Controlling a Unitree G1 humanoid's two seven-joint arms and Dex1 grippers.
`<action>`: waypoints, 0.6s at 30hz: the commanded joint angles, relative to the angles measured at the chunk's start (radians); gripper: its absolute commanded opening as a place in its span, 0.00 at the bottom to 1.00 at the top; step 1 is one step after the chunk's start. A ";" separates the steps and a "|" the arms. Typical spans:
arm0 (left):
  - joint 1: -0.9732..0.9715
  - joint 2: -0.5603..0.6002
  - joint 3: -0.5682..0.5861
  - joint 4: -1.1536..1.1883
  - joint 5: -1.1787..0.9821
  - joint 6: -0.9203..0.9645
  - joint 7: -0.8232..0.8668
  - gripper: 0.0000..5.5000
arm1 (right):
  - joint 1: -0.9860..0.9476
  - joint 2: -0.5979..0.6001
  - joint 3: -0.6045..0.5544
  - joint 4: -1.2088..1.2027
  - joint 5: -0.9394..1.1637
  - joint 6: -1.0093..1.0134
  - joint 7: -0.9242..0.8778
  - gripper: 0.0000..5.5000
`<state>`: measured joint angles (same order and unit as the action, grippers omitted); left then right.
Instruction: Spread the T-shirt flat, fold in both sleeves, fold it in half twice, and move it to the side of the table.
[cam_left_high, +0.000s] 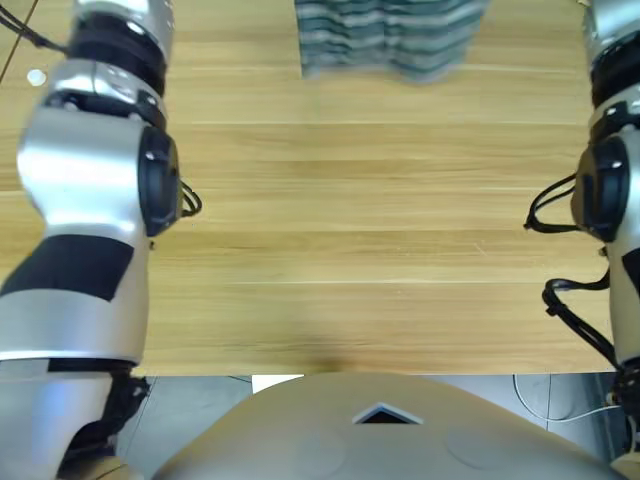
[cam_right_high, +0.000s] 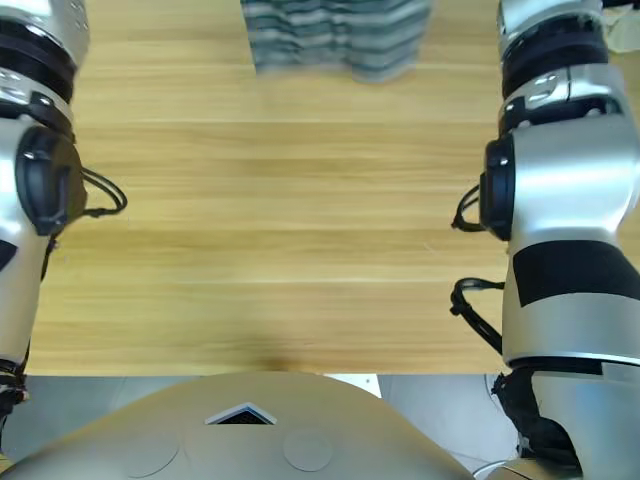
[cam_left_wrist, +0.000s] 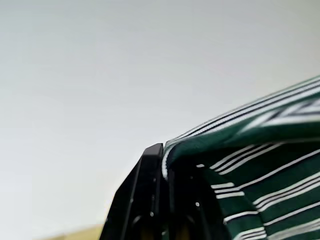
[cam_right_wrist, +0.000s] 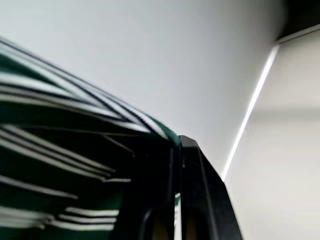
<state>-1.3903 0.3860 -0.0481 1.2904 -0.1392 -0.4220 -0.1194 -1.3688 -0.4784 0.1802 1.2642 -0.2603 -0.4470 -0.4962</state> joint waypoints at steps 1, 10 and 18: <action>0.284 0.008 -0.033 0.056 0.114 -0.033 -0.062 0.00 | 0.191 -0.028 0.000 0.031 -0.023 -0.132 0.097 0.00; 1.248 0.067 -0.298 -0.443 -0.007 -0.402 -1.029 0.00 | 1.232 -0.229 0.119 -0.566 0.455 -0.536 1.086 0.00; 1.392 0.136 -0.223 -0.654 0.015 -0.308 -0.844 0.00 | 1.460 -0.295 0.058 -0.649 0.337 -0.455 1.125 0.00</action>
<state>0.0010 0.5082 -0.2879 0.5667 -0.2413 -0.7812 -1.0458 0.1005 -0.7695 0.2673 0.6121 0.1235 -0.9406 0.6495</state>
